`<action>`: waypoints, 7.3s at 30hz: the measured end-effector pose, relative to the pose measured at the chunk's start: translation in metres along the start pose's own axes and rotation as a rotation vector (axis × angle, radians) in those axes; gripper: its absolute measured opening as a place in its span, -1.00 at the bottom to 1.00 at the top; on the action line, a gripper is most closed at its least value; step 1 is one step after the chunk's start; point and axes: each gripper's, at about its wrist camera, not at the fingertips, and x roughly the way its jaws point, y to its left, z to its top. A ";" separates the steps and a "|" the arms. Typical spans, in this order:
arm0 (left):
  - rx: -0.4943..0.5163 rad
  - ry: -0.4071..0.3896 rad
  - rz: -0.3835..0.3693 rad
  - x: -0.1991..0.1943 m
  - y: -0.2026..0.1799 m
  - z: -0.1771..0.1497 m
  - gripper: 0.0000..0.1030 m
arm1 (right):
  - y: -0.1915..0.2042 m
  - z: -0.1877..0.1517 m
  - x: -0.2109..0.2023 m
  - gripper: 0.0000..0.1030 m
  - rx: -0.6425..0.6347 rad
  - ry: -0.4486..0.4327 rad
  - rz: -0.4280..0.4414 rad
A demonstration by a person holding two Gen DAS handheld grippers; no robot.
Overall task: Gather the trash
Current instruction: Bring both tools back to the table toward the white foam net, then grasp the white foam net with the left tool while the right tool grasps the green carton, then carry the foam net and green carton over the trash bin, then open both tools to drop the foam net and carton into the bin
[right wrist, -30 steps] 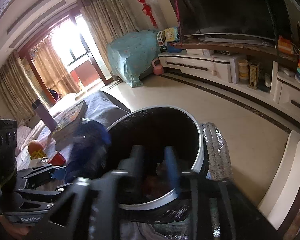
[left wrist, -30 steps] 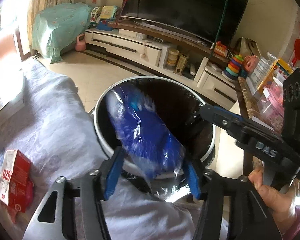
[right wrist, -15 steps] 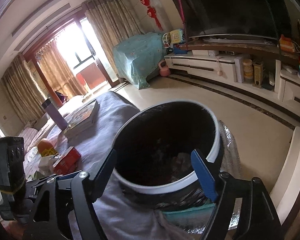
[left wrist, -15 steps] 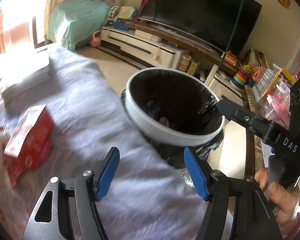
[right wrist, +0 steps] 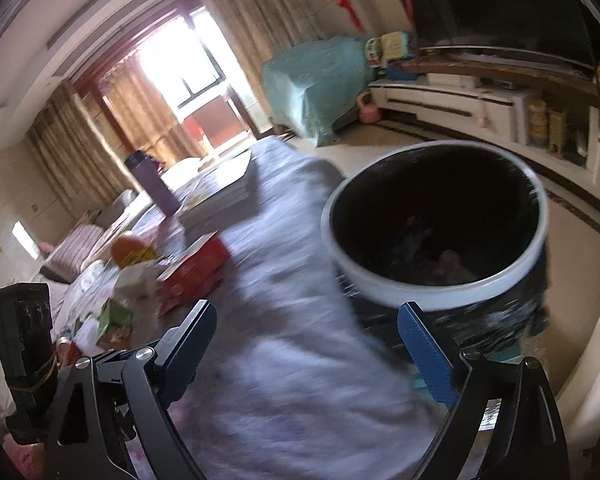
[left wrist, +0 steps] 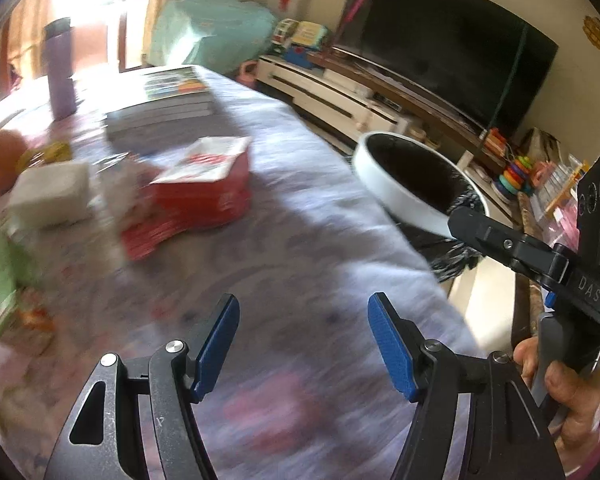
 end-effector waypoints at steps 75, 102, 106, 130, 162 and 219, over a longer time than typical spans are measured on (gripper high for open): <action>-0.048 -0.018 0.060 -0.090 0.182 -0.034 -0.59 | 0.204 -0.057 0.114 -0.38 -0.358 0.274 0.312; -0.003 -0.009 -0.091 -0.050 0.069 -0.022 -0.61 | 0.071 -0.042 0.030 -0.31 -0.159 0.138 0.096; -0.013 0.002 -0.083 -0.048 0.069 -0.023 -0.61 | 0.073 -0.041 0.040 -0.15 -0.150 0.159 0.104; 0.066 0.022 -0.145 -0.015 0.002 0.012 -0.61 | 0.025 -0.011 -0.001 -0.36 -0.096 0.046 0.050; 0.157 0.046 -0.167 0.074 -0.083 0.088 -0.60 | -0.074 0.048 -0.021 -0.36 0.035 -0.057 -0.067; 0.087 0.022 -0.122 0.069 -0.078 0.061 0.30 | -0.061 0.050 -0.014 0.78 0.052 -0.075 -0.064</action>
